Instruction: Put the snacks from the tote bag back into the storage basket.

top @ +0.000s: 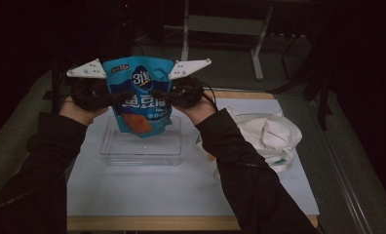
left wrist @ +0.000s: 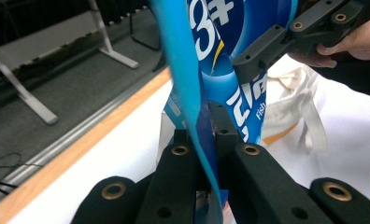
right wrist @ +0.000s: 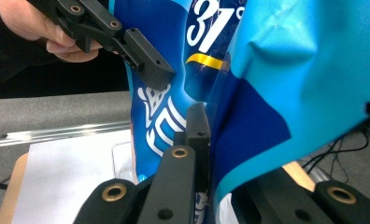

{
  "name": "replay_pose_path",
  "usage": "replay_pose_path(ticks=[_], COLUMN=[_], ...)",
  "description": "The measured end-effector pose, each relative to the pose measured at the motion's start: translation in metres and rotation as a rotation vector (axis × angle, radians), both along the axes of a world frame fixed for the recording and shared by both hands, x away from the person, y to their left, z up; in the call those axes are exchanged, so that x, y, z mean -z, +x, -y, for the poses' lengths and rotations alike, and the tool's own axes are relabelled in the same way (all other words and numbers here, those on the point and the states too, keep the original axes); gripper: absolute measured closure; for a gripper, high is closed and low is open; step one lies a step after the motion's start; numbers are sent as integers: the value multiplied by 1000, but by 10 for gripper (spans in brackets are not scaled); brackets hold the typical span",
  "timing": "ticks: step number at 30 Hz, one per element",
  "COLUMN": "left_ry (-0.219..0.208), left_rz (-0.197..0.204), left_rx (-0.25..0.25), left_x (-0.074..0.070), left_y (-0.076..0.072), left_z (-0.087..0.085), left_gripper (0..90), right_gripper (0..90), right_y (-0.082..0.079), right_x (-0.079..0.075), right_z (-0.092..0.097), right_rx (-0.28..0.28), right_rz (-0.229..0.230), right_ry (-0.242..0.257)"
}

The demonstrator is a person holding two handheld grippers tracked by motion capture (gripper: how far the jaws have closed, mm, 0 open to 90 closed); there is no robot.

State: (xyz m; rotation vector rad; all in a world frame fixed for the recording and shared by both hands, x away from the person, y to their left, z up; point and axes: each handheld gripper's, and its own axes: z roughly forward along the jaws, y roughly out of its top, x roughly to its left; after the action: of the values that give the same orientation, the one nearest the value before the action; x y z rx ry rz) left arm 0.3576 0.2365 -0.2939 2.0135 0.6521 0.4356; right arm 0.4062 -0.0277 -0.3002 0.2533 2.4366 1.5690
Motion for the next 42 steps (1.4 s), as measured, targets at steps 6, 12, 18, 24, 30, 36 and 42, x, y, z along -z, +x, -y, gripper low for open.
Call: replay_pose_path(ticks=[6,12,18,24,30,36,42], left_ry=[-3,-27,-30,-28,-39,-40,-41], left_rz=[-46,-80,-109,-140,-160,-165,-168], left_rx=[8,14,25,34,45,54,64], left_x=[26,49,68,85,100,108,114], left_y=[6,13,15,14,14,14,13], left_z=[-8,-13,-16,-20,-25,-25,-27], left_gripper=[900,900,900,900,900,900,900], right_gripper=[888,888,888,889,889,889,888], right_y=[3,6,7,5,3,1,-1], right_x=[27,48,65,83,97,106,112], right_z=[-8,-13,-16,-21,-24,-24,-24], right_rx=[5,18,20,17,22,27,28], right_rz=[-43,-68,-102,-130,-151,-158,-158], right_ry=[-12,-23,-39,-53,-60,-62,-63])
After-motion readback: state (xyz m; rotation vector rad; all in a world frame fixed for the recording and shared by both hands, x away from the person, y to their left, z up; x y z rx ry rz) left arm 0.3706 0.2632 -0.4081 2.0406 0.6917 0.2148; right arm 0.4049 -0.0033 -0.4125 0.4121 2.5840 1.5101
